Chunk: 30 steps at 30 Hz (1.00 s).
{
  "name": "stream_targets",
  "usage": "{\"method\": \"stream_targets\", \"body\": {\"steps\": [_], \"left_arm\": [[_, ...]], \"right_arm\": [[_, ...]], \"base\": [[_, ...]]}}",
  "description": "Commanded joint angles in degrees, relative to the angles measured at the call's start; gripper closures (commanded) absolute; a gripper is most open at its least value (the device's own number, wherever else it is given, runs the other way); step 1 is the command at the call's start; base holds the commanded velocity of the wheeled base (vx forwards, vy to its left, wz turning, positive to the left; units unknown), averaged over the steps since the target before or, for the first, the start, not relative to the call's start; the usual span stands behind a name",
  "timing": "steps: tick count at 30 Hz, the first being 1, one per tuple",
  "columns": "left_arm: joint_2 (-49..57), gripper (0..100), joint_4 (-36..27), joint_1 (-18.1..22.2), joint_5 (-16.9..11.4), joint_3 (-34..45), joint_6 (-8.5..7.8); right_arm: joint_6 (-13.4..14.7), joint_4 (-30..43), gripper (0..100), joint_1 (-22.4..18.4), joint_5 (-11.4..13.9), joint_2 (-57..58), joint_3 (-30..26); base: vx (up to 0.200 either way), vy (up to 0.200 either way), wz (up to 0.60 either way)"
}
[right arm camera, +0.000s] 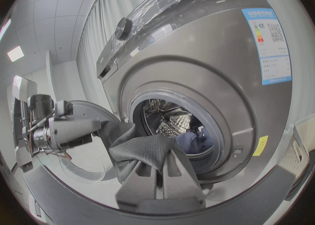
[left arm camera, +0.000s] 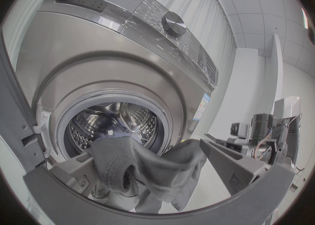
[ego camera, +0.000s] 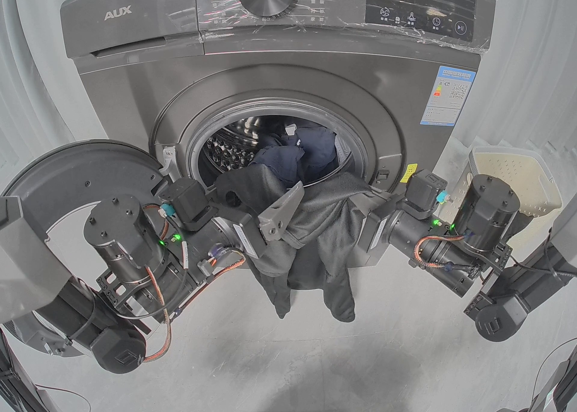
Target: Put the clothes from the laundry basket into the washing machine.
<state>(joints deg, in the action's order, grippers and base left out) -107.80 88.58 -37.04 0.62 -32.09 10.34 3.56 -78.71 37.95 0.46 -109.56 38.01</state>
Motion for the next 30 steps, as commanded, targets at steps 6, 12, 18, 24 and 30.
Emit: {"method": "stream_targets", "body": {"steps": [6,12,18,24,30], "left_arm": [[0.14,0,0.02,1.35,-0.01,3.52,-0.05],[-0.04,0,0.02,1.62,-1.76,7.65,-0.14],[-1.97,0,0.02,1.62,-2.20,11.26,-0.23],[-6.02,0,0.02,1.62,-2.12,11.96,-0.49],[-8.74,0,0.02,1.53,-2.03,11.87,-0.67]], "right_arm": [[0.04,0.58,100,-1.47,-0.29,4.00,1.01],[0.04,0.58,100,-2.35,-0.29,4.35,2.33],[0.04,0.58,100,-1.65,-0.29,4.79,3.74],[0.04,0.58,100,-1.30,-0.29,5.67,4.53],[0.04,0.67,100,-0.95,-0.29,6.64,4.44]], "base": [[0.000,0.000,0.00],[0.000,0.000,0.00],[0.000,0.000,0.00],[0.000,0.000,0.00],[0.000,0.000,0.00]]}}
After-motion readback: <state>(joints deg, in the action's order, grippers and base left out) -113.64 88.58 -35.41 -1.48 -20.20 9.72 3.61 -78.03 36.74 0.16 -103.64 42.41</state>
